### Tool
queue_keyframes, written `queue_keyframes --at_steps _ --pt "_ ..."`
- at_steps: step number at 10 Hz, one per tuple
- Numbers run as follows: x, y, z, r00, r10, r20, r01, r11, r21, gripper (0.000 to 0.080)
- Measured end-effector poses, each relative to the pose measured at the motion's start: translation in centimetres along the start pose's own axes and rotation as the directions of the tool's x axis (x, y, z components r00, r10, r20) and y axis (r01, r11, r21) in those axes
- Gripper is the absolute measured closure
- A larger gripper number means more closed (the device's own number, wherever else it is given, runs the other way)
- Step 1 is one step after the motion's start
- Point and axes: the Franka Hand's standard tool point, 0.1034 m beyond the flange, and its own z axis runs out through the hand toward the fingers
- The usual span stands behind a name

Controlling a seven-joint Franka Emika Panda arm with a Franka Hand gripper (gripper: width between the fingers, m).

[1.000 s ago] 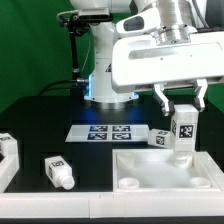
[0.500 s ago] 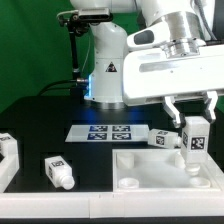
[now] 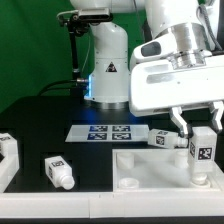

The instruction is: Assemble one leg

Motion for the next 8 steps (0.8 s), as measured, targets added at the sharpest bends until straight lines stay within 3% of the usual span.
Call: queue_keyframes --at_steps 4,8 --pt "-1.1 -0.2 0.7 1.0 -0.001 0.018 0.001 1.0 0.002 0.0512" --pt "-1.1 -0.1 0.8 1.0 -0.002 0.005 0.002 1.0 -0.002 0.0512"
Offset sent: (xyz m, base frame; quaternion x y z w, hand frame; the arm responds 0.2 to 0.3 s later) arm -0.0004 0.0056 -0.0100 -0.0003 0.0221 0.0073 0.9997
